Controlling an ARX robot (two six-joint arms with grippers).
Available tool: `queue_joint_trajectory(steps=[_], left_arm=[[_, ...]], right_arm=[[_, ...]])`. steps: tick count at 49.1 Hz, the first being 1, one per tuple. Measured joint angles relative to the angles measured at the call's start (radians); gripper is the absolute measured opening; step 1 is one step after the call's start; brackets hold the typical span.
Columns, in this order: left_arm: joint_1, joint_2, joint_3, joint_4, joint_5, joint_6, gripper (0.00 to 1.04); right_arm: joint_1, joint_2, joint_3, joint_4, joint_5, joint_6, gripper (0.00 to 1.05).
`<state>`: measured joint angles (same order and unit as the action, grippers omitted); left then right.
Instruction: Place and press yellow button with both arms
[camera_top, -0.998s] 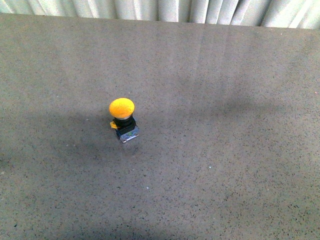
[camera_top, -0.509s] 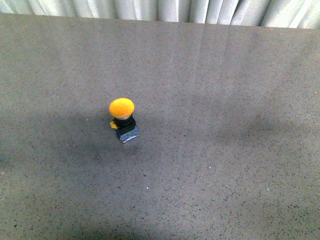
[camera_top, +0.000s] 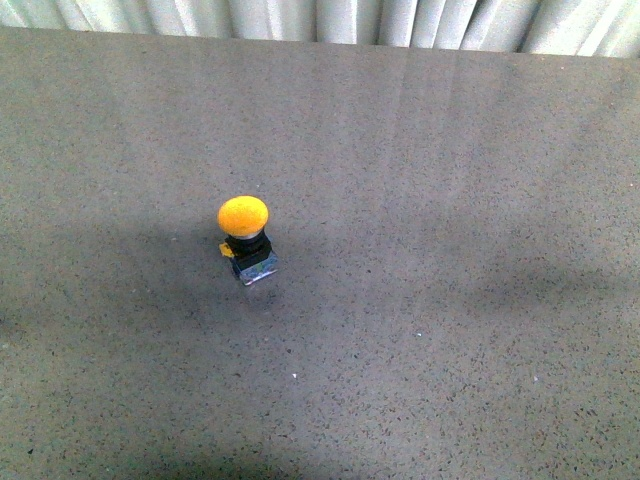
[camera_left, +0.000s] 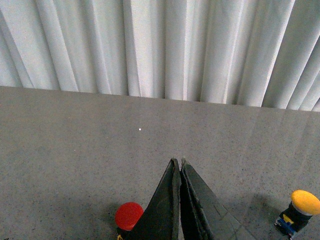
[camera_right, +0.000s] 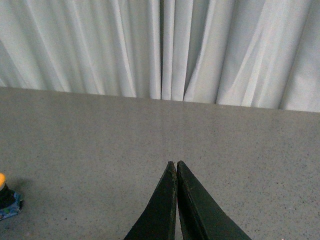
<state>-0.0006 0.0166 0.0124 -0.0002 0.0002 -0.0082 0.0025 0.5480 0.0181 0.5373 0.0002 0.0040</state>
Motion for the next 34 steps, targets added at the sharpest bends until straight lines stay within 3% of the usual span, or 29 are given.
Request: queue_joint_trajectory(steps=[34], left_arm=[[0.0,0.0,0.0,0.0,0.0,0.0,0.01]], right_arm=[[0.0,-0.323,0.0,-0.311,0.0,0.0,0.01]])
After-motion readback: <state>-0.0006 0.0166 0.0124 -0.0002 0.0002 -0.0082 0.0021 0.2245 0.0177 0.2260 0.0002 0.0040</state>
